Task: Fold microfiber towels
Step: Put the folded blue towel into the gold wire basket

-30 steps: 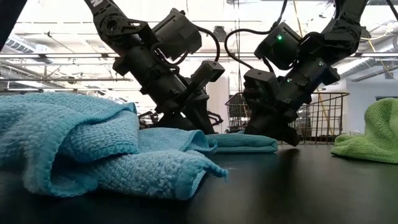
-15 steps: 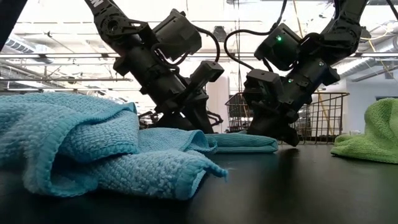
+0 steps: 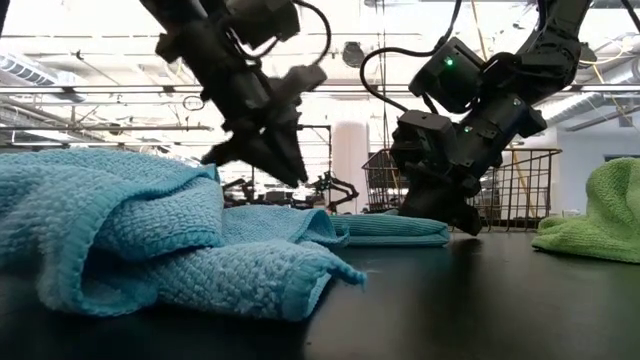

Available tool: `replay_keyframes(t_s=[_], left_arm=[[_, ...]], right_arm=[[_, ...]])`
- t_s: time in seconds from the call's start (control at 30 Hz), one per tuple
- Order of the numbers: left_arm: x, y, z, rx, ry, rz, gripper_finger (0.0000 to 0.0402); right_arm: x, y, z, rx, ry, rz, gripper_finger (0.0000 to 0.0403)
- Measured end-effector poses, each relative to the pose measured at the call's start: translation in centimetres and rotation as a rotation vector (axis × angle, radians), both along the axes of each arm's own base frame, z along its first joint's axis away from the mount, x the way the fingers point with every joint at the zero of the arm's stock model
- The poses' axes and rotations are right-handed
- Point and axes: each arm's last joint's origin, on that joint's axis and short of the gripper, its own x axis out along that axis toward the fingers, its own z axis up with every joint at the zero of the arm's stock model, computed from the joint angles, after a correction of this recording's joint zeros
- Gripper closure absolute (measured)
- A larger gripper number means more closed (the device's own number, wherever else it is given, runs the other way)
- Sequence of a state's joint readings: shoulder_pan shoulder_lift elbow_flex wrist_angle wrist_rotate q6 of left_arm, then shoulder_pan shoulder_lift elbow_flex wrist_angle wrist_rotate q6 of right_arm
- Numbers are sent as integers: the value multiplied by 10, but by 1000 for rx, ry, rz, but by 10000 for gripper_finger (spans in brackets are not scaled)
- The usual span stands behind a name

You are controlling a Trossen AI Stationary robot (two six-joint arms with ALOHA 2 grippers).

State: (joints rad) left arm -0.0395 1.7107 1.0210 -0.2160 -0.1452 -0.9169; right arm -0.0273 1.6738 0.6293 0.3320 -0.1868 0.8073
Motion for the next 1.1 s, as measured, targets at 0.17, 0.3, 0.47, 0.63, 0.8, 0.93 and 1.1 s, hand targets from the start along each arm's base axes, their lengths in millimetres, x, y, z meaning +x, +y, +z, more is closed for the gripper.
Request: replay_keyframes(t_s=[0.17,0.3,0.47,0.63,0.8,0.93,1.1], left_arm=[[-9,2,19,61,-20,29,334],[-12,3,26,88,-32,37,334],[-14,5,27,91,-26,40,334],[-14,5,26,94,-19,36,334],[-14,5,26,97,-18,32,334],[-14,5,26,101,-17,27,334],[-14,5,26,102,-16,26,334]], right_arm=[[6,2,30,62,-148,51,402],[8,-1,68,44,-287,61,402],[3,-16,123,-51,-491,41,402],[-13,-43,167,-204,-548,10,403],[-36,-72,193,-350,-427,-57,403],[-49,-94,200,-413,-291,-105,403],[-61,-114,191,-432,-154,-155,403]])
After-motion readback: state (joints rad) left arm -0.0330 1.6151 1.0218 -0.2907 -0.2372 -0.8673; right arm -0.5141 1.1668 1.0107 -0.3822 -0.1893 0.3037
